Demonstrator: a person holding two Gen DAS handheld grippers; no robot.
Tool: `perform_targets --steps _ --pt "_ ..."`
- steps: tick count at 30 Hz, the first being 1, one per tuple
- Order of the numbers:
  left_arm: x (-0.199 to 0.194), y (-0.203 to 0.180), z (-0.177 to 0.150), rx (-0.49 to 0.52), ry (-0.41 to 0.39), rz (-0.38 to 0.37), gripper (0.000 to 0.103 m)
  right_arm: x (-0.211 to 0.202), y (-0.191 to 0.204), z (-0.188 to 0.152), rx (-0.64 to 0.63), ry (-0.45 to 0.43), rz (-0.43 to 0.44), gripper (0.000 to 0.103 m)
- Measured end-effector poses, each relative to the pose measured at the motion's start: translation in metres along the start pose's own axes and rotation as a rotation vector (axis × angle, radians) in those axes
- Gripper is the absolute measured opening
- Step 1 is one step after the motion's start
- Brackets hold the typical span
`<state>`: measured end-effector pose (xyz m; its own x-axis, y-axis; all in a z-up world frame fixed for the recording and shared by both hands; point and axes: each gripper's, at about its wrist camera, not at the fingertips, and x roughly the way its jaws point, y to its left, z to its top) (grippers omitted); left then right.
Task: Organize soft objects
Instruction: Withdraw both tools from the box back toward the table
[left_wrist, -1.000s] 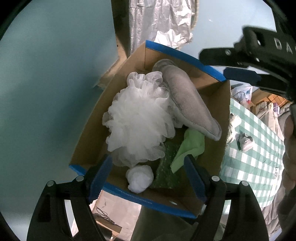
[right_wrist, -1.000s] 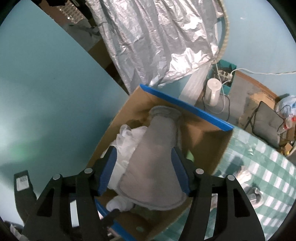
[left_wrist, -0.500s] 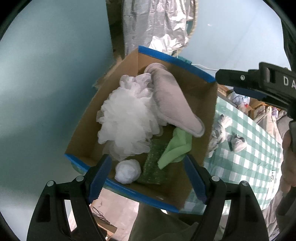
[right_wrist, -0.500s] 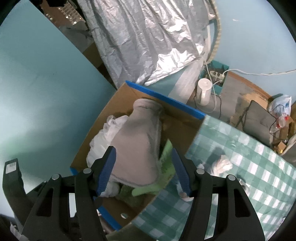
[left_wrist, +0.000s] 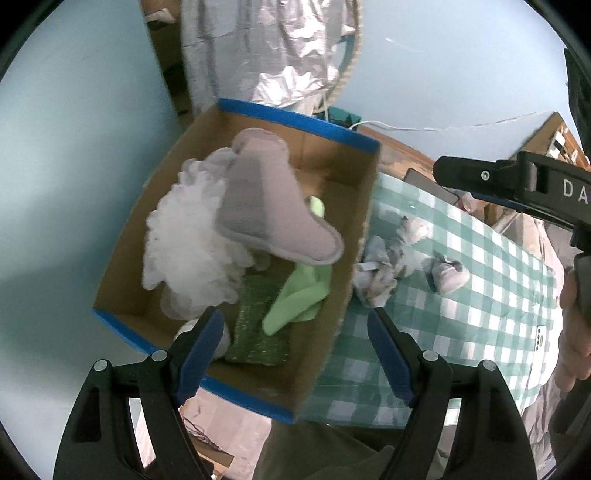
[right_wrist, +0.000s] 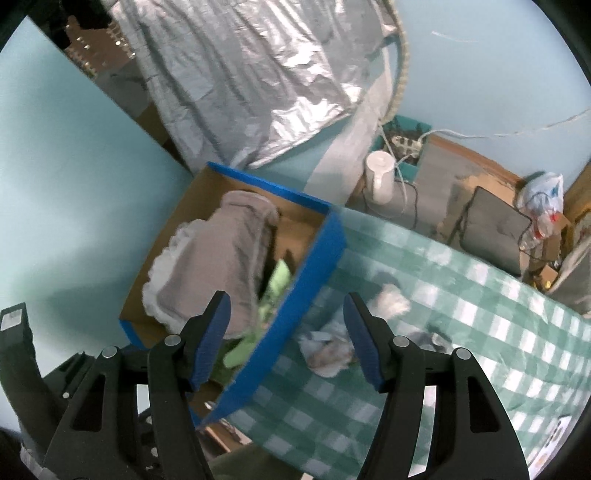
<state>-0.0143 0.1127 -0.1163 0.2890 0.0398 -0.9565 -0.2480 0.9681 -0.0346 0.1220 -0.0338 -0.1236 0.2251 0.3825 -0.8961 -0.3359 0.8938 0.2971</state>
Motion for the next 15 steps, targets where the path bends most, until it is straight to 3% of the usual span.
perform_targets --steps 15 --pt "0.016 -0.057 0.007 0.108 0.021 -0.044 0.081 -0.017 -0.077 -0.025 0.091 0.019 -0.086 0.064"
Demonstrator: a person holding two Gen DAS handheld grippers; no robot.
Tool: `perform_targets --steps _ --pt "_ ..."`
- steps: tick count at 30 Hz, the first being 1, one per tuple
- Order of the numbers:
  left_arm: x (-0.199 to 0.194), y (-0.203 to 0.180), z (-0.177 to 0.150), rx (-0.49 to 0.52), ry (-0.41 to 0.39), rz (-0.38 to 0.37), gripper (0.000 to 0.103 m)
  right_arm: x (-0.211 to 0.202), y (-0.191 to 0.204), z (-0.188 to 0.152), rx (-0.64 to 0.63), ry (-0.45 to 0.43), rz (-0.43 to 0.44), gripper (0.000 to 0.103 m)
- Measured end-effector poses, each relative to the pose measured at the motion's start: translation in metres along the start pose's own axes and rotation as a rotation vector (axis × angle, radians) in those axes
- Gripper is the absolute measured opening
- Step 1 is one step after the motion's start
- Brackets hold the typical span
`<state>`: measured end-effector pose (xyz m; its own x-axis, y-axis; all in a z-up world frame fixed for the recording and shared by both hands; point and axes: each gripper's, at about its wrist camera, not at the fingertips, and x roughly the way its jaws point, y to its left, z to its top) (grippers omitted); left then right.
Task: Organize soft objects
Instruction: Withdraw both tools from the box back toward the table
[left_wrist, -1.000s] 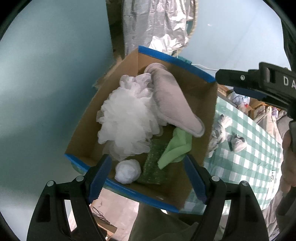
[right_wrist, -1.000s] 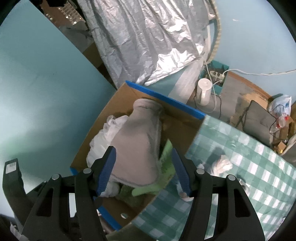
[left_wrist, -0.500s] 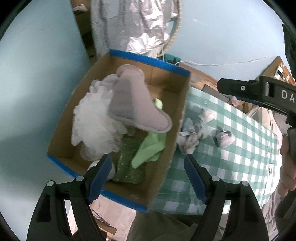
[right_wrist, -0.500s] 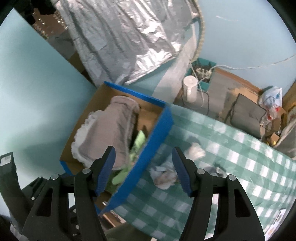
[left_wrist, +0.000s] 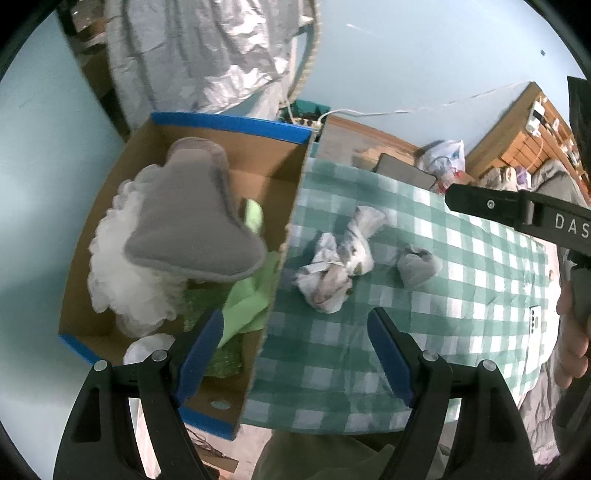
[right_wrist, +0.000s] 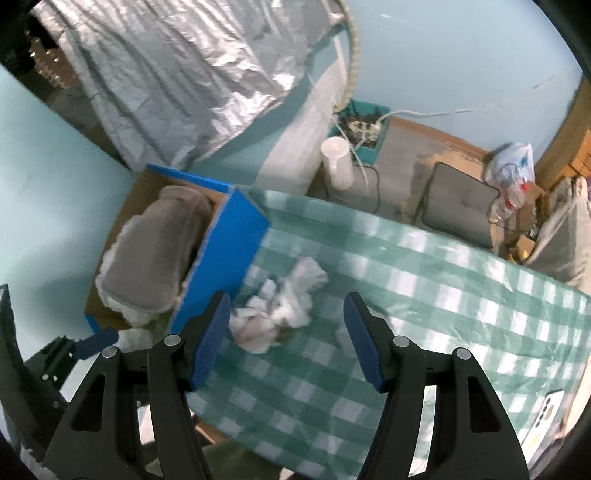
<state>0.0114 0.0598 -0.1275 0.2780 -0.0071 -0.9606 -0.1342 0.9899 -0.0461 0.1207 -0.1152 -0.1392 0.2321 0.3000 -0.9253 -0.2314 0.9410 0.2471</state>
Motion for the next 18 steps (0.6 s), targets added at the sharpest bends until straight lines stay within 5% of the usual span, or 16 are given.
perform_targets --steps 18 --pt "0.042 -0.058 0.013 0.16 0.038 -0.034 0.082 0.03 -0.058 -0.019 0.055 0.091 -0.059 0.064"
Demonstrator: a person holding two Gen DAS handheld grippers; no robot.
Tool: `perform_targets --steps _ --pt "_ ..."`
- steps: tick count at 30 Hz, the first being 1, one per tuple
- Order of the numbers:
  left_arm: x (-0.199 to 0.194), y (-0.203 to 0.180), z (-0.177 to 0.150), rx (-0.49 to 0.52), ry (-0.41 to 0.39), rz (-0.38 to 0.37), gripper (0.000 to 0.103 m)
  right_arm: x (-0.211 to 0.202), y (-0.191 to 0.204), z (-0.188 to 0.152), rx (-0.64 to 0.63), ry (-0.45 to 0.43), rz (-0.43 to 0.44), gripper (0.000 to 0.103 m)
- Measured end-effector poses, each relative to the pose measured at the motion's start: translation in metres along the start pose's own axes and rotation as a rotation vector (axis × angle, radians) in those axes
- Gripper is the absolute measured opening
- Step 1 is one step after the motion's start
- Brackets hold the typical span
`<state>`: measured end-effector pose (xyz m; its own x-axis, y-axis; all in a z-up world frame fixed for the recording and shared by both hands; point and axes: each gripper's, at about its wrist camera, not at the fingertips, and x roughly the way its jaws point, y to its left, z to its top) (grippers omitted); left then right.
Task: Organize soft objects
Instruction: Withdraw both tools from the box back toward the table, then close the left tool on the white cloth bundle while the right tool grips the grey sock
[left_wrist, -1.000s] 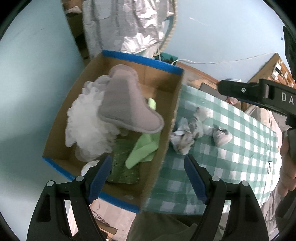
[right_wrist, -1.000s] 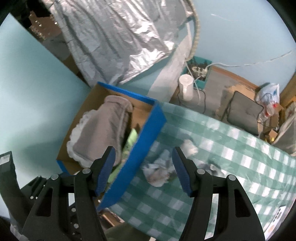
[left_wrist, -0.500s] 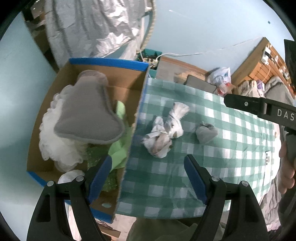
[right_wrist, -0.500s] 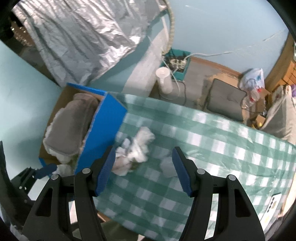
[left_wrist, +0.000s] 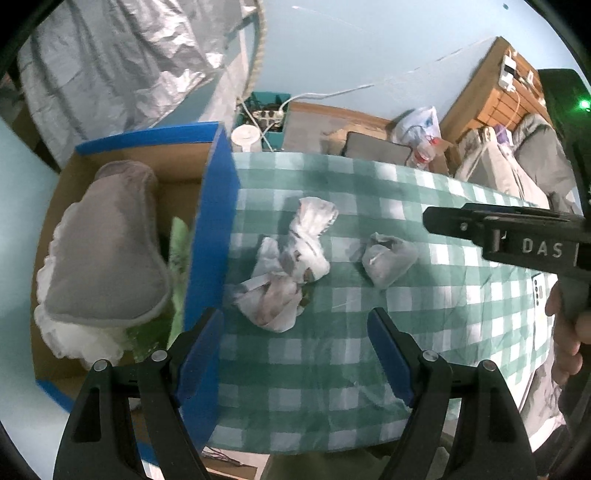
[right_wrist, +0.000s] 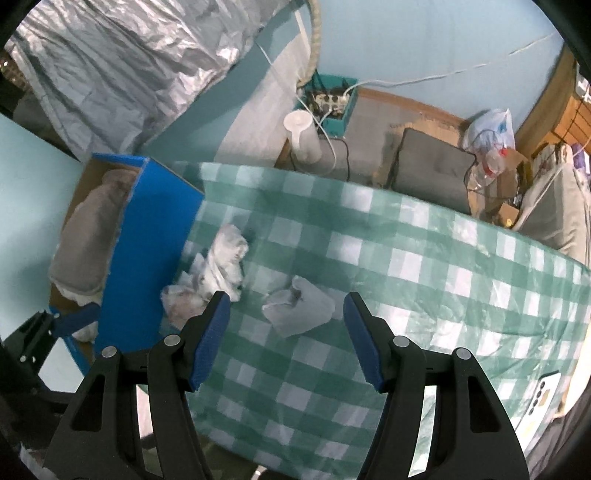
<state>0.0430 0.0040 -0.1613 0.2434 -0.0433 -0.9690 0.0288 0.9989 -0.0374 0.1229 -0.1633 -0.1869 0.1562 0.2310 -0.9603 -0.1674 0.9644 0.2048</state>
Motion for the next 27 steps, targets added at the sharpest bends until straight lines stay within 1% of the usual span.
perform_targets --steps 8,19,27 --pt "0.025 -0.01 0.001 0.019 0.017 -0.005 0.082 0.03 -0.007 -0.003 -0.016 0.069 -0.009 0.064" --pt "0.053 -0.011 0.002 0.014 0.059 -0.002 0.082 0.068 -0.001 -0.002 -0.044 0.145 -0.009 0.064" --pt "0.07 -0.009 0.003 0.009 0.089 0.001 0.082 0.089 -0.003 -0.001 -0.055 0.185 -0.037 0.064"
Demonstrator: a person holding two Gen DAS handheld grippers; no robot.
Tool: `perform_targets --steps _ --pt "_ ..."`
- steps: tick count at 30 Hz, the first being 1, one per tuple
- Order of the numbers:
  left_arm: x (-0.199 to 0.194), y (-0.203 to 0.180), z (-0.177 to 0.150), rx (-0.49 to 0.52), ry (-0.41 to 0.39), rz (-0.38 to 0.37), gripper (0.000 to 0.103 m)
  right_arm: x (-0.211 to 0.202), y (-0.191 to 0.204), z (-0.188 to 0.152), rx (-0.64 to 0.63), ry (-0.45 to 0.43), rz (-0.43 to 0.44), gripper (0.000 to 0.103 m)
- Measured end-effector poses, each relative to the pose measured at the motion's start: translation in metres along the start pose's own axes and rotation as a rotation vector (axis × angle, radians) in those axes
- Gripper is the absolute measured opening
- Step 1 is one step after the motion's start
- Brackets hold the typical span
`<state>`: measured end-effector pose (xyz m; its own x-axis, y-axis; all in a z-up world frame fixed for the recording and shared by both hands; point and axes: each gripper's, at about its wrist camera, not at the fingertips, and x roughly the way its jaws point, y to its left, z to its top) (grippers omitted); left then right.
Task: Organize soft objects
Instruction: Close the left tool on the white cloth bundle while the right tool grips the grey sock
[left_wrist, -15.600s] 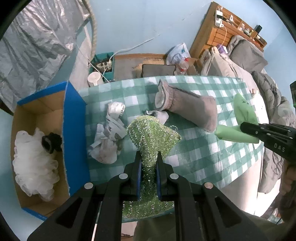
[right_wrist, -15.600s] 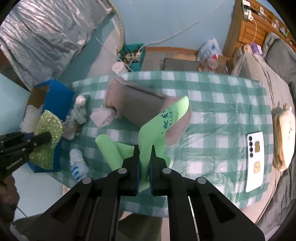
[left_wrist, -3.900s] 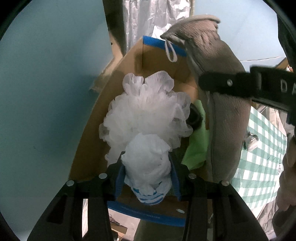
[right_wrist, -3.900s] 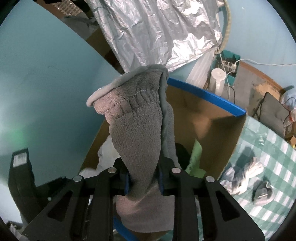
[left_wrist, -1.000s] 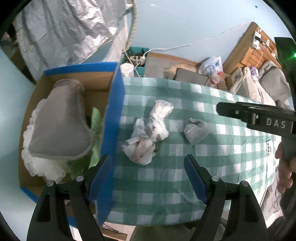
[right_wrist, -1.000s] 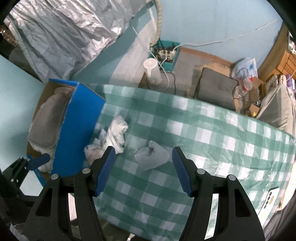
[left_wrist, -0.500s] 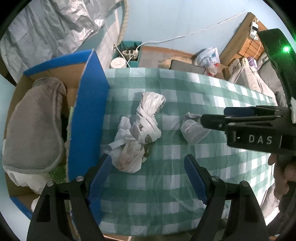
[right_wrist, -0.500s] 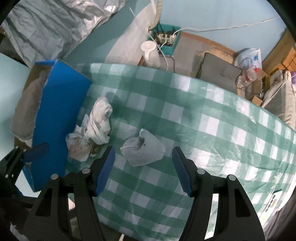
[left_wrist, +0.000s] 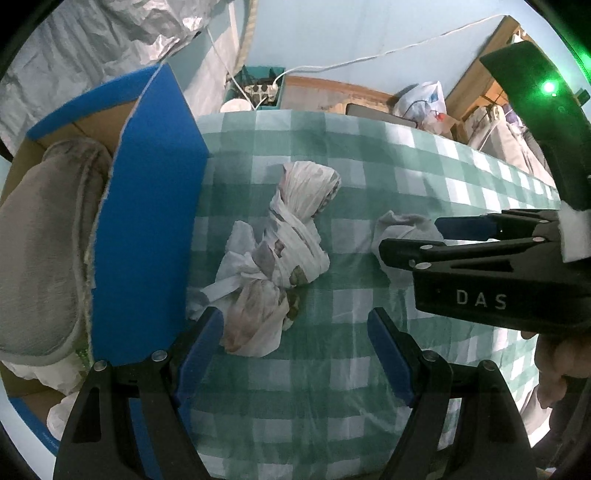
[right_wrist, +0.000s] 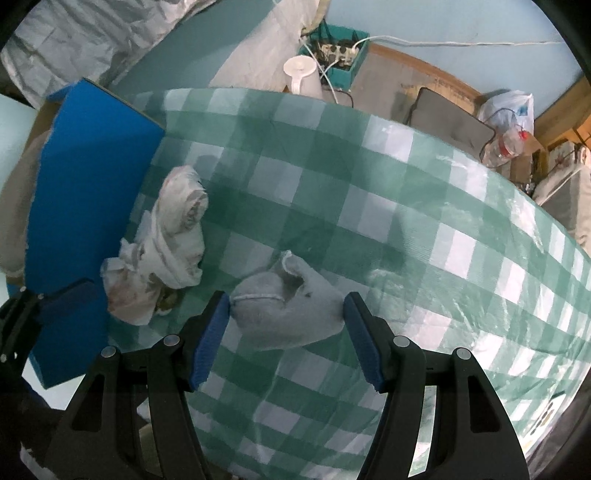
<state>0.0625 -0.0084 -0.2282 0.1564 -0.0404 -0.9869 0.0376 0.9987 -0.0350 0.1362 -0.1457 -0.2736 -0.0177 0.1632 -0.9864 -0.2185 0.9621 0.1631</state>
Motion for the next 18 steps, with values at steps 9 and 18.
perform_targets --steps 9,18 --pt "0.01 0.0 0.008 0.016 0.028 0.011 0.082 0.012 -0.004 -0.001 -0.032 0.014 -0.01 0.047" --pt "0.02 -0.012 0.026 0.057 0.035 0.024 0.083 -0.001 -0.028 -0.017 0.047 -0.024 0.01 0.029"
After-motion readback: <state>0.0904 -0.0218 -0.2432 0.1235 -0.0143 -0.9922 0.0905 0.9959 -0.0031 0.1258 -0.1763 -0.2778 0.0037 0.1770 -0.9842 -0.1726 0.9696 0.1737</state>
